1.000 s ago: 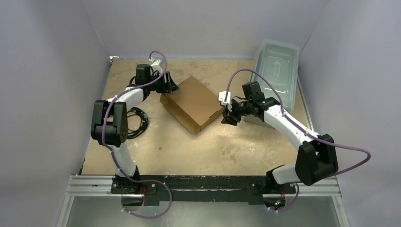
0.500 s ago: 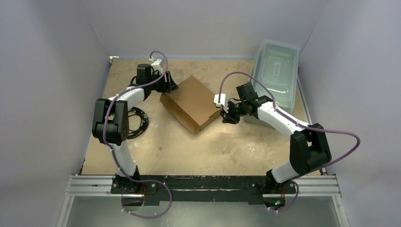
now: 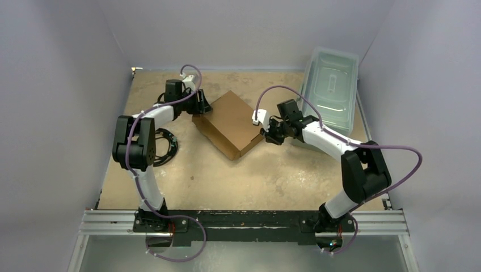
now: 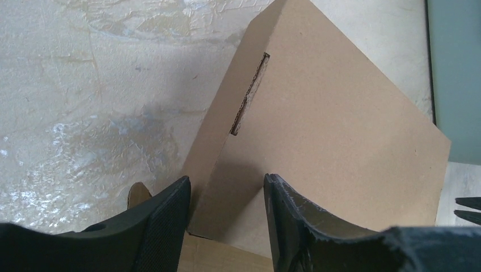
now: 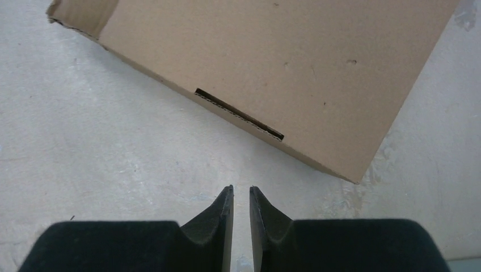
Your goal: Fold the paper box
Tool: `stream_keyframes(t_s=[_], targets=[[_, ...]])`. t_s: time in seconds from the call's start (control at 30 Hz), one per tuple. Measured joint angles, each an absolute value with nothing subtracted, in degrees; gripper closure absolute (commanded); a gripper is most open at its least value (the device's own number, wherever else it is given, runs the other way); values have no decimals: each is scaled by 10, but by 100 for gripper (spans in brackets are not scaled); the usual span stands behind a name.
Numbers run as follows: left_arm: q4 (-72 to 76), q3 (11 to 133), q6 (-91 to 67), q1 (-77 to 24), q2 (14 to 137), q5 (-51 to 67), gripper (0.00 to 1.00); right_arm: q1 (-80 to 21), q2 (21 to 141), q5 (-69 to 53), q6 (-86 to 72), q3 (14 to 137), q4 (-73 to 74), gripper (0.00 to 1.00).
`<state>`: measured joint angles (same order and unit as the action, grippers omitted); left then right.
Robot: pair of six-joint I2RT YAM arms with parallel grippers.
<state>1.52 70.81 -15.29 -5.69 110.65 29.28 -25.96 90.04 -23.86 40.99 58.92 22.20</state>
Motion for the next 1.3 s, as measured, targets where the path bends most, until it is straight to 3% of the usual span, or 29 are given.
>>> stream_keyframes(t_s=[0.23,0.6,1.1,1.3], targets=[[4,708,-152,-65,1106,293,61,-282,944,-185,346,589,170,83],[3,660,-169,-87,1061,273,66,-284,965,-96,257,590,118,82],[76,380,-314,-116,829,212,67,-278,965,-26,248,590,107,73],[80,298,-372,-142,733,198,67,-281,924,-23,267,590,107,63]])
